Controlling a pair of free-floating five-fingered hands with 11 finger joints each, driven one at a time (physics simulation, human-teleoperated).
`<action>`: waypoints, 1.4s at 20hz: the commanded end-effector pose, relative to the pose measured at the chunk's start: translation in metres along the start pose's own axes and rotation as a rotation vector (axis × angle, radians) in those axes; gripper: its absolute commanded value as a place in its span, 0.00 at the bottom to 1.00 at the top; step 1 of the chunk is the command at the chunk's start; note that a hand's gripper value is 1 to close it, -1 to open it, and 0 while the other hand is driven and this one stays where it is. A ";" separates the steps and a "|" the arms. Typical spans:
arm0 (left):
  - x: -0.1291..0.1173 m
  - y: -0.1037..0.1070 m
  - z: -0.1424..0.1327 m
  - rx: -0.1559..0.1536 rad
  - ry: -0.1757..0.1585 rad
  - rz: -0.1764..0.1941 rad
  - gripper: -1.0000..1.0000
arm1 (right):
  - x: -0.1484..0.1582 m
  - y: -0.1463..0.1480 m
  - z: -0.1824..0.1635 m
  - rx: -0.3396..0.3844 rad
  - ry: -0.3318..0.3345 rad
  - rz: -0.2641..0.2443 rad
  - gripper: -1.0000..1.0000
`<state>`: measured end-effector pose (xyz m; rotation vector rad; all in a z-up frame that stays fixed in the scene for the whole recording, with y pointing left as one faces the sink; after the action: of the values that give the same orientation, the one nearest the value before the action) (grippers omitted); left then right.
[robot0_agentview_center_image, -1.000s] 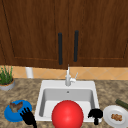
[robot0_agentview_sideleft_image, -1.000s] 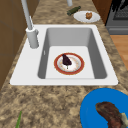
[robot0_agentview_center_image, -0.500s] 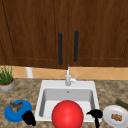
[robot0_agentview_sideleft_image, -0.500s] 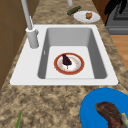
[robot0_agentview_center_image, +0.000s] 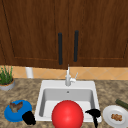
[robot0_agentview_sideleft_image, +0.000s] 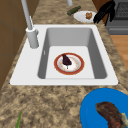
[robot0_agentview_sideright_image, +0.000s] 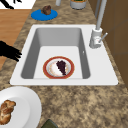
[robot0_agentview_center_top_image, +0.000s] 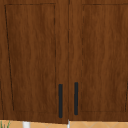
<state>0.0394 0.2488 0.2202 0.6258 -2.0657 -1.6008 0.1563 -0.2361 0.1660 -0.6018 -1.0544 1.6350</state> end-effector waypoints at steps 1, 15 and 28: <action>0.000 0.000 0.000 0.000 0.000 0.000 0.50 | -0.017 0.016 -0.031 0.003 -0.018 0.012 0.00; 0.000 0.000 0.000 0.003 0.002 -0.004 0.50 | -0.036 0.061 -0.061 0.069 -0.067 0.011 0.00; 0.000 0.000 0.000 0.004 0.003 -0.005 0.50 | -0.006 -0.009 -0.041 0.080 0.002 0.016 0.00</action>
<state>0.0398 0.2488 0.2201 0.6349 -2.0675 -1.5975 0.1952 -0.2286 0.1469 -0.5656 -0.9800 1.6664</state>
